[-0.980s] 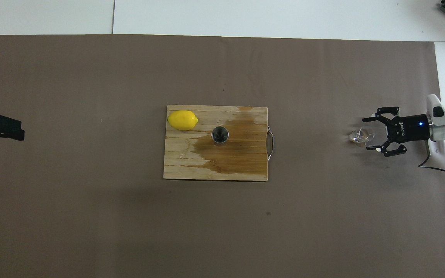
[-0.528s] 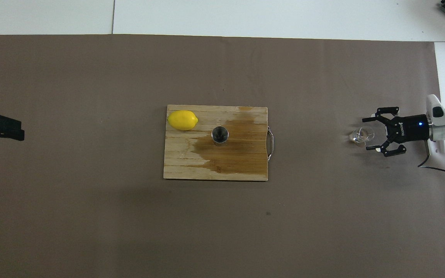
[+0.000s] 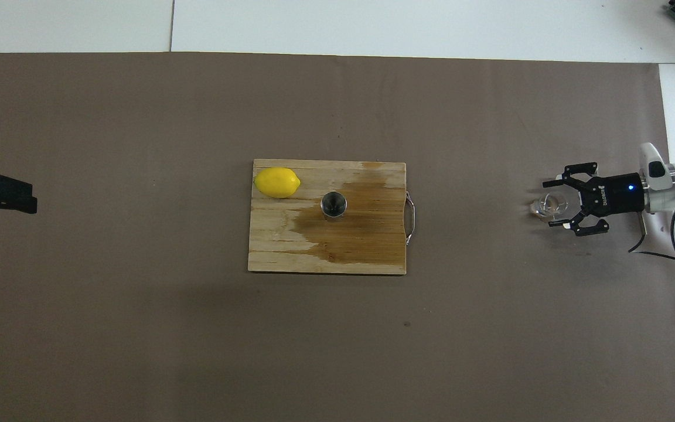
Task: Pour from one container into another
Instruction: 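Close the right gripper on the clear glass, then lift the clear glass and carry it over the metal cup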
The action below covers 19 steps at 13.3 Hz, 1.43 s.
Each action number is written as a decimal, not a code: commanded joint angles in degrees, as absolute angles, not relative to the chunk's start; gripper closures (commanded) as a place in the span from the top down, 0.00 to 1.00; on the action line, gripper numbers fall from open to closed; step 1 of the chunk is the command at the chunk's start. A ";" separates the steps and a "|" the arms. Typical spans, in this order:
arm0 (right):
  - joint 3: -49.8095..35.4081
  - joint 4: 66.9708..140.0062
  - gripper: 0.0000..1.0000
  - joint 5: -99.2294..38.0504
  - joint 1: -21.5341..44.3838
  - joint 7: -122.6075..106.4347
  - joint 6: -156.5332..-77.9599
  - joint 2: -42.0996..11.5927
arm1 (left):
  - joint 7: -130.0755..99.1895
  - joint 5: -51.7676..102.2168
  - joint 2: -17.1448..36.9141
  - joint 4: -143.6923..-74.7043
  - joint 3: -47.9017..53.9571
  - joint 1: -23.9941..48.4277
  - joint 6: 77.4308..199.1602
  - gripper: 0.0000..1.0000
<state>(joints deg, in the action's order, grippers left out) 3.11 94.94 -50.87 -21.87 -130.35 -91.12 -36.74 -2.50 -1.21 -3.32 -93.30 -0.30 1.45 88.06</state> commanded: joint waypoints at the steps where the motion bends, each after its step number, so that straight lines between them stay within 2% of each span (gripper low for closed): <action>1: 2.99 93.96 0.73 -51.06 -22.15 -131.57 -91.05 -37.62 | -2.90 -1.49 -4.66 -94.75 -0.88 2.11 87.89 1.00; 4: 2.99 93.96 0.65 -51.06 -22.15 -131.48 -91.05 -37.62 | -2.90 -1.49 -4.66 -94.75 -0.88 2.11 87.89 1.00; 6: 2.99 93.96 0.49 -51.07 -22.15 -131.22 -91.14 -37.70 | -2.90 -1.49 -4.66 -94.75 -0.88 2.11 87.89 1.00; 12: 3.08 93.78 0.48 -51.24 -21.71 -130.08 -92.01 -36.74 | -2.90 -1.49 -4.66 -94.75 -0.88 2.11 87.89 1.00; 19: 3.08 94.04 0.46 -51.33 -18.72 -123.32 -98.69 -30.68 | -2.90 -1.49 -4.66 -94.75 -0.88 2.11 87.89 1.00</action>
